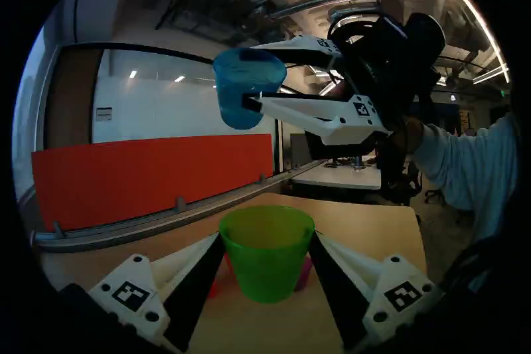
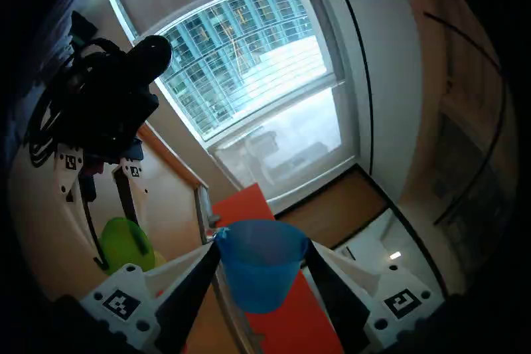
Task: Pour water
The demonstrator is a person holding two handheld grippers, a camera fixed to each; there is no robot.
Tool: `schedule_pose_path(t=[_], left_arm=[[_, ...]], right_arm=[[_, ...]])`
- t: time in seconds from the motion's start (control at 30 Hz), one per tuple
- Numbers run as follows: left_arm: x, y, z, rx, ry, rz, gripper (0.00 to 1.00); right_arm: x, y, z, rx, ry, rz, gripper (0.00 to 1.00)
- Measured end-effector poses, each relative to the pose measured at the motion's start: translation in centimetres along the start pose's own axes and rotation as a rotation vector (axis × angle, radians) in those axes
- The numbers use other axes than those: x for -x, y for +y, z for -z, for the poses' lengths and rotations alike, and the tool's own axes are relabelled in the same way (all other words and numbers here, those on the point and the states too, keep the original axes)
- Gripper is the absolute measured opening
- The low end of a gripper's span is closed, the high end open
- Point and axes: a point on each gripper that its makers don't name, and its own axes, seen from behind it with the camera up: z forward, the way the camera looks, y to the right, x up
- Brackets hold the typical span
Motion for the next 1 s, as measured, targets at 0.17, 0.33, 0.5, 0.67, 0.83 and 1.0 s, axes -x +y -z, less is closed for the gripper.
schedule_pose_path(t=[0.17, 0.33, 0.5, 0.67, 0.83, 1.0], left_arm=[[-0.1, 0.0, -0.1, 0.003, 0.000, 0.000, 0.87], [-0.1, 0.2, -0.2, 0.004, -0.004, -0.004, 0.87], [-0.1, 0.3, -0.3, 0.007, -0.006, -0.005, 0.86], [-0.1, 0.4, -0.5, 0.009, -0.006, -0.004, 0.86], [0.1, 0.4, -0.6, 0.009, -0.008, -0.005, 0.86], [0.1, 0.4, -0.7, 0.010, -0.008, -0.004, 0.86]], right_arm=[[0.3, 0.4, -0.1, 0.006, -0.008, 0.046, 0.92], [0.5, 0.7, -0.3, 0.013, -0.012, 0.085, 0.92], [0.5, 1.0, -0.3, 0.020, -0.015, 0.117, 0.92], [0.4, 1.2, -0.3, 0.023, -0.014, 0.146, 0.92], [0.5, 1.6, -0.3, 0.026, -0.017, 0.177, 0.92], [0.5, 1.8, -0.3, 0.028, -0.021, 0.208, 0.92]])
